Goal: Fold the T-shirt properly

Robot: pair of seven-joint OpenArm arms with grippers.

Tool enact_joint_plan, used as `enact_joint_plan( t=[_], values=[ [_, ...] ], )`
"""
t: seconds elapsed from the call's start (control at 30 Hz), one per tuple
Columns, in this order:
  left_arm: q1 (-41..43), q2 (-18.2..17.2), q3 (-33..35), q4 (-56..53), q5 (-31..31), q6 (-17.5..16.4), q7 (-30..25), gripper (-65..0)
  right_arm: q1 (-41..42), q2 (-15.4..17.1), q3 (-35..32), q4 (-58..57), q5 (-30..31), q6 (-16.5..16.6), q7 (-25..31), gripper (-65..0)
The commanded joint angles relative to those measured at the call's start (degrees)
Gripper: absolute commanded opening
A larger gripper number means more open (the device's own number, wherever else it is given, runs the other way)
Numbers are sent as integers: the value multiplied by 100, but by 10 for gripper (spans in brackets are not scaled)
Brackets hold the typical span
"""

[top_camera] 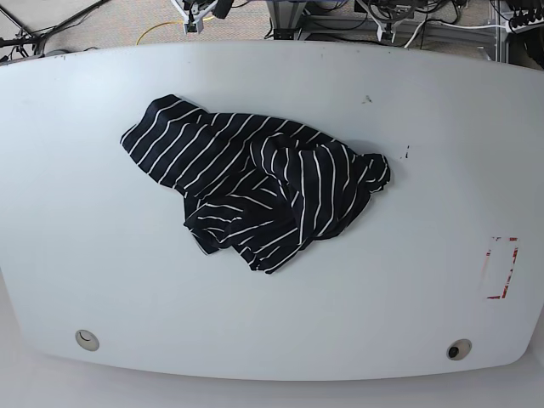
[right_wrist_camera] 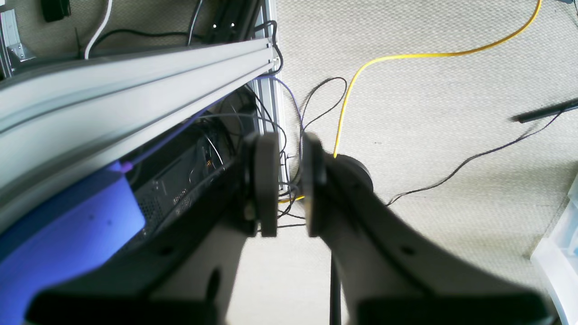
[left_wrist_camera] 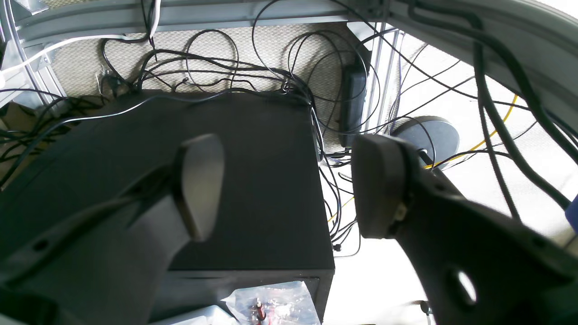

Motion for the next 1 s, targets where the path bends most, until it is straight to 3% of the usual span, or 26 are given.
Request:
enact_joint_plan(
  t=[0.0,0.1,0.37,0.83,0.97],
  values=[
    [874,-22,-6,1045,-58,45,-243,-242,-993,-29,-19,1113,83,12,587,-565],
    [696,-30,13,987,-13,7,-294,-243,-538,-94,-48,1018,3,0,556,-561],
    [696,-30,13,987,-13,7,-294,-243,-327,-77,-48,552,3,0,582,-563],
    [696,-30,13,1048,-57,-11,-338,-246,-327,-85,-48,631,20,0,600,-564],
    [846,-39,4,1505,-57,-19,-699,-246,-643,-129,-31,1185,29,0,600,-564]
  ],
)
